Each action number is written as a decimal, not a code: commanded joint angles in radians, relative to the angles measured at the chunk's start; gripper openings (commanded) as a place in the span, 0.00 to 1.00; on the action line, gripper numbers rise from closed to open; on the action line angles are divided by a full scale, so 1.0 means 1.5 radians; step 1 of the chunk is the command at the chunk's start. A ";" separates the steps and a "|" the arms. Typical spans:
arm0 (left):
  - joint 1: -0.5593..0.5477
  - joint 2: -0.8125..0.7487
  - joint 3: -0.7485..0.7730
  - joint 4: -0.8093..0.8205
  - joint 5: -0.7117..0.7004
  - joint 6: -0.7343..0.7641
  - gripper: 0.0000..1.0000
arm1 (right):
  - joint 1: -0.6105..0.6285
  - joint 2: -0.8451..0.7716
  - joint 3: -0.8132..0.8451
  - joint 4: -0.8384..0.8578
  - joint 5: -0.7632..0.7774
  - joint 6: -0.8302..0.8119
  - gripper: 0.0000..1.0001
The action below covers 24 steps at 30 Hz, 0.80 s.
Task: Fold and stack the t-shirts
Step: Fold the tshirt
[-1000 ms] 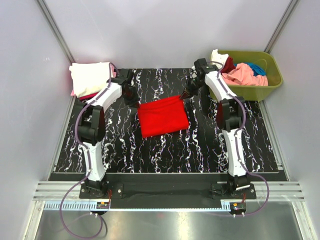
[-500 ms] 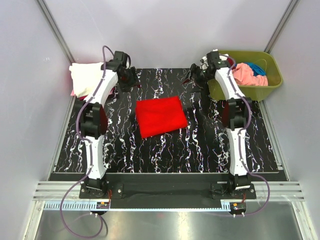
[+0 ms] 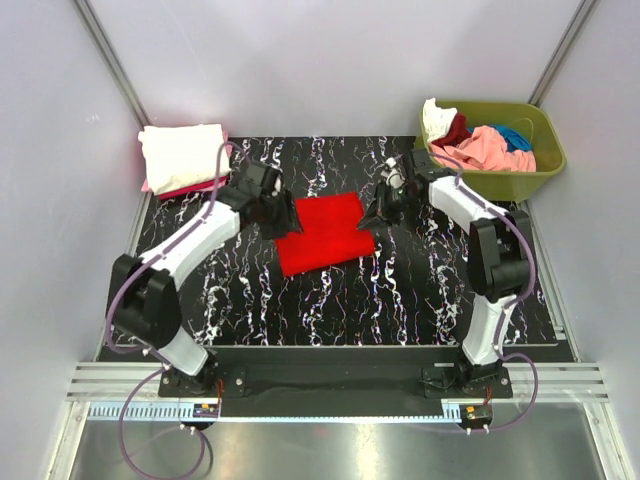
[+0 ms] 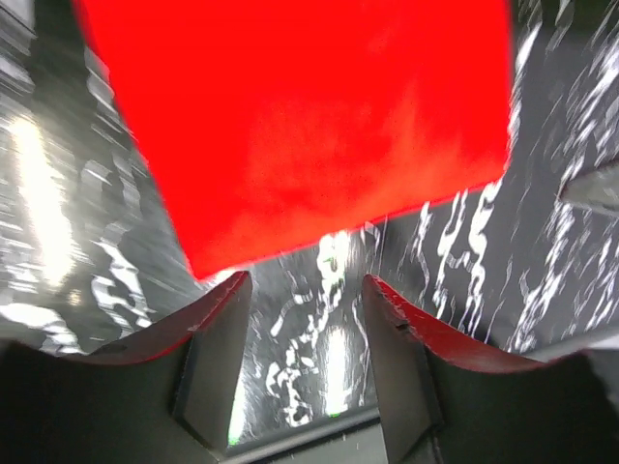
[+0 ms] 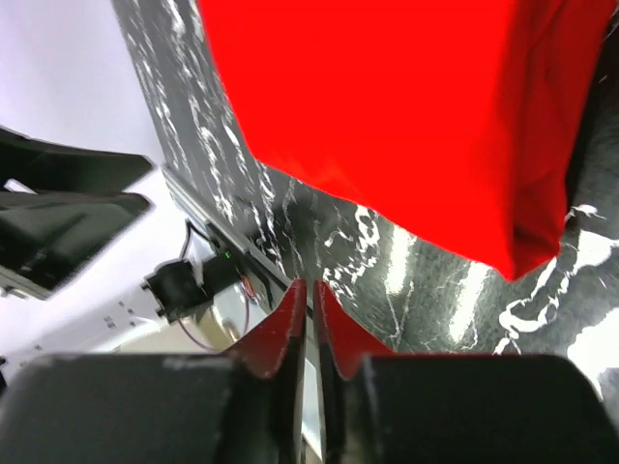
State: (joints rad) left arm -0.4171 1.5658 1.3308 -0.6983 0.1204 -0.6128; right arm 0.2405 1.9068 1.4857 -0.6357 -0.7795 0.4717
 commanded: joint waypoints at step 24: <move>-0.040 0.035 -0.202 0.133 -0.074 -0.026 0.47 | -0.027 0.043 -0.220 0.078 0.123 -0.037 0.04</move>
State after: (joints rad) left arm -0.4652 1.6802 0.9627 -0.3943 0.1192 -0.7071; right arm 0.2047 2.0460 1.1965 -0.4778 -0.7628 0.4343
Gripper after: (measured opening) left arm 0.458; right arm 0.025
